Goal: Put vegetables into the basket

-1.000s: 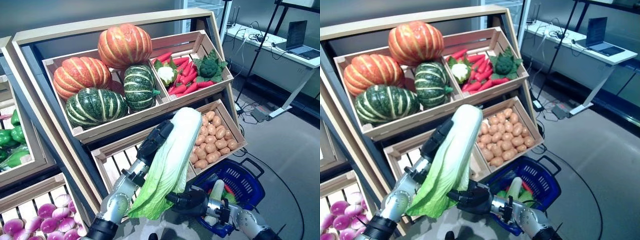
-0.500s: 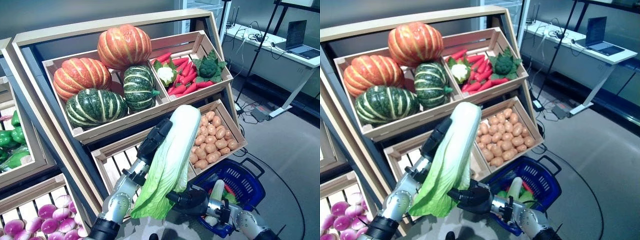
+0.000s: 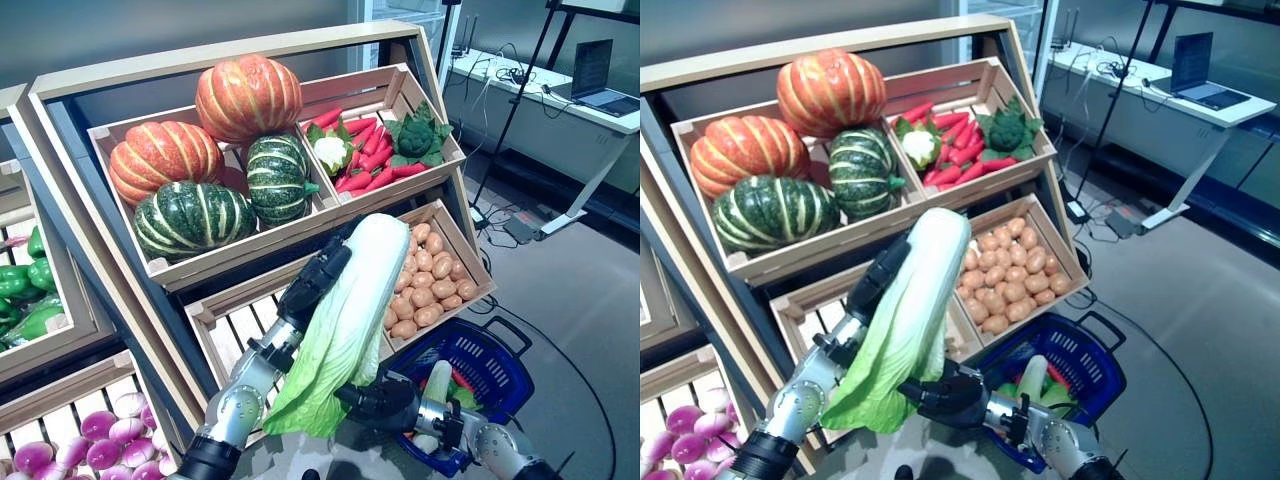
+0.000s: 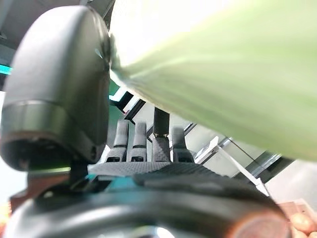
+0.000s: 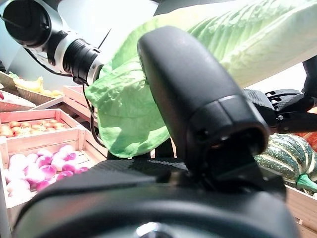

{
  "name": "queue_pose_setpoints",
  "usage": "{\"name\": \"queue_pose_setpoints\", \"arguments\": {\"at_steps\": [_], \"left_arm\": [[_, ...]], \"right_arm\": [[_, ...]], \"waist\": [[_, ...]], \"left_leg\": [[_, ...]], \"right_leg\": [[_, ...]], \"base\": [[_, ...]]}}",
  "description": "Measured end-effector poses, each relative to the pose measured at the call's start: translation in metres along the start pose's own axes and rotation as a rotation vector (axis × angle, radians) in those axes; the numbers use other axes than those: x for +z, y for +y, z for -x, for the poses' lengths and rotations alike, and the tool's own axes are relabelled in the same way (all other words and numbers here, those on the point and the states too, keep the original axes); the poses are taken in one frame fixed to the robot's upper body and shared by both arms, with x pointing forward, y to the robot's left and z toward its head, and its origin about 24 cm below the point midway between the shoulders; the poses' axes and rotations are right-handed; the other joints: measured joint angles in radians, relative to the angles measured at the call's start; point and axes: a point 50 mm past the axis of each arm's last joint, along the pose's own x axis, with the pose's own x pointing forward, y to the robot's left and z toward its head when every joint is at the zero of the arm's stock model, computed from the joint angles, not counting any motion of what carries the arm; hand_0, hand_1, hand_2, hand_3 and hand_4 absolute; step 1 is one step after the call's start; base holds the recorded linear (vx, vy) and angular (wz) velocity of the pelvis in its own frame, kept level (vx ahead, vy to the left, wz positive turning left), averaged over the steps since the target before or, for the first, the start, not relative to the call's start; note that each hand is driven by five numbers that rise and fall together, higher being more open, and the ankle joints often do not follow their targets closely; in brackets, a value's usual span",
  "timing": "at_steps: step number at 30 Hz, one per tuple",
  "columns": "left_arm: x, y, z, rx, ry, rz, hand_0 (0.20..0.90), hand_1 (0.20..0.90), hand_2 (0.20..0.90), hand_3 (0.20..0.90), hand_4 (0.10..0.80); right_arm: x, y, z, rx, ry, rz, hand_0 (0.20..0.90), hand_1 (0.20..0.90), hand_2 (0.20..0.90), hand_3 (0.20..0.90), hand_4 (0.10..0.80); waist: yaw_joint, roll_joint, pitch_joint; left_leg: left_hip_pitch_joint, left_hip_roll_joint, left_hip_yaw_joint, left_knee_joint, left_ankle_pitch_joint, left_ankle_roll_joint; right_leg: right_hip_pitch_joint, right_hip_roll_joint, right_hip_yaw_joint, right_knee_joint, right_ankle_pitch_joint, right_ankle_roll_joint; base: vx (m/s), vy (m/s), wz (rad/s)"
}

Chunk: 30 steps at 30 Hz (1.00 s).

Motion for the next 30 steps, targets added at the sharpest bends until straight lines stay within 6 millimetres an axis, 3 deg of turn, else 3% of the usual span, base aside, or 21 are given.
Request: {"name": "queue_pose_setpoints", "arguments": {"at_steps": [10,16,20,30], "left_arm": [[0.003,0.002,0.001,0.004,0.005,0.002,0.900,0.900,0.900,0.900,0.800],[-0.002,0.003,0.004,0.017,0.056,-0.018,0.900,0.900,0.900,0.900,0.800],[-0.004,0.004,0.005,0.022,0.074,-0.025,0.900,0.900,0.900,0.900,0.800],[-0.002,0.007,0.008,0.036,0.093,-0.056,0.900,0.900,0.900,0.900,0.800]], "right_arm": [[0.017,-0.005,0.014,-0.097,-0.110,0.063,0.300,0.300,0.300,0.300,0.400],[0.051,-0.004,0.028,-0.145,-0.359,0.118,0.300,0.300,0.300,0.300,0.400],[0.063,-0.005,0.036,-0.195,-0.443,0.152,0.300,0.300,0.300,0.300,0.400],[0.066,-0.012,0.053,-0.334,-0.530,0.135,0.300,0.300,0.300,0.300,0.400]], "waist": [[0.000,0.001,0.001],[-0.001,0.001,0.004],[-0.003,0.002,0.011],[-0.006,-0.021,0.049]], "left_leg": [[-0.004,0.000,-0.002,-0.006,0.000,0.000],[-0.005,0.000,-0.003,-0.006,0.000,0.000],[-0.008,0.000,-0.002,-0.005,0.000,0.000],[-0.011,0.000,-0.001,0.000,0.000,0.000]], "right_leg": [[-0.002,0.000,0.000,0.000,0.000,0.000],[-0.003,0.001,0.000,0.000,-0.001,0.000],[-0.006,0.001,0.001,0.000,0.000,0.000],[-0.010,0.002,0.002,0.000,0.000,0.000]], "base": [[0.000,0.000,0.00],[0.000,0.000,0.00],[-0.026,-0.016,0.00],[-0.038,-0.019,0.00]]}}
